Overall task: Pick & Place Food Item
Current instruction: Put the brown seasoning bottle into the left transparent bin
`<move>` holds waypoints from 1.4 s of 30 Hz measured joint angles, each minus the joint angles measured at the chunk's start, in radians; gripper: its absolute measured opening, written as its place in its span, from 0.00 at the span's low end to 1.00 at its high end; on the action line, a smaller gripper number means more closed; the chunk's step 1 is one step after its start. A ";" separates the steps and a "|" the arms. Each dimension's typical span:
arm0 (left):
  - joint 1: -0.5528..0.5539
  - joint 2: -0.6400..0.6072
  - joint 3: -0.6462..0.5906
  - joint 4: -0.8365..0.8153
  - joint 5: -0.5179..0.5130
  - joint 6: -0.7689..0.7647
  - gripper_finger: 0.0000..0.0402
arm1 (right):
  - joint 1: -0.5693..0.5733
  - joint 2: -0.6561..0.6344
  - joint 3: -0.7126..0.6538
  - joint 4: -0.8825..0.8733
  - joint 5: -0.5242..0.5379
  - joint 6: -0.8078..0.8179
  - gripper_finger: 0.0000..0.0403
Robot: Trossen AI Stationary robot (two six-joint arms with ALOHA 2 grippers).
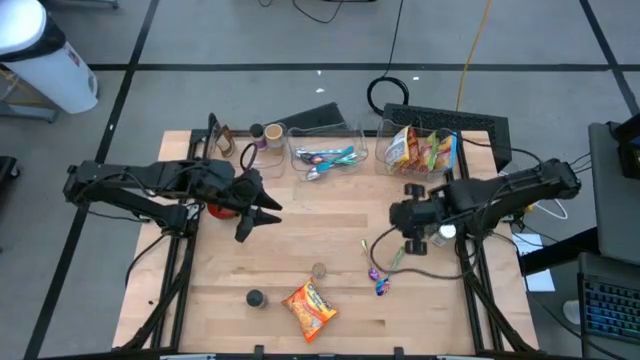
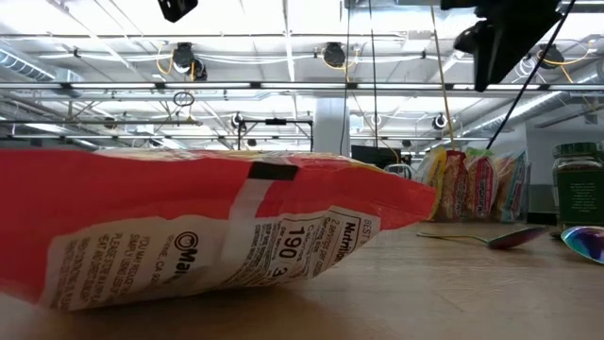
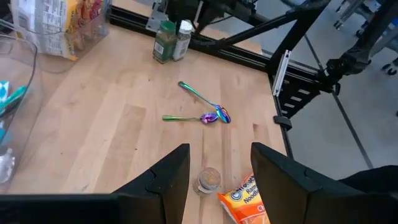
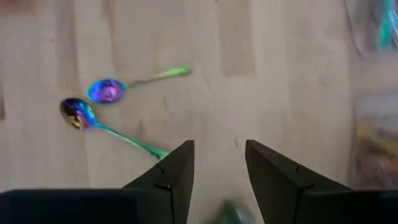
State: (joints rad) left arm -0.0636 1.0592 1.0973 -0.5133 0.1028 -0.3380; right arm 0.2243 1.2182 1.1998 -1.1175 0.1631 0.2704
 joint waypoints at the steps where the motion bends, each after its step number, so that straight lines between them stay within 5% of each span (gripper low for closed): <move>1: 0.004 0.000 0.000 0.000 0.000 0.003 0.44 | -0.010 -0.009 0.008 -0.040 0.000 0.020 0.34; 11: 0.072 -0.072 0.002 0.052 -0.007 0.003 0.44 | -0.121 -0.154 0.022 -0.191 0.077 0.230 0.36; 22: 0.094 -0.111 0.000 0.042 -0.030 0.033 0.44 | -0.160 -0.237 0.022 -0.169 0.059 0.231 0.46; 28: 0.094 -0.093 0.000 0.026 -0.035 0.069 0.44 | -0.150 -0.194 0.022 0.085 -0.089 0.043 0.45; 34: 0.039 -0.009 0.000 0.024 -0.024 0.107 0.44 | -0.123 -0.098 0.022 0.292 -0.087 -0.116 0.41; 42: -0.026 0.144 0.000 0.030 -0.029 0.164 0.44 | -0.140 -0.037 0.018 0.299 0.006 -0.174 0.41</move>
State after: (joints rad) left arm -0.0892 1.2032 1.0973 -0.4837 0.0742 -0.1741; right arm 0.0845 1.1816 1.2179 -0.8182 0.1692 0.0959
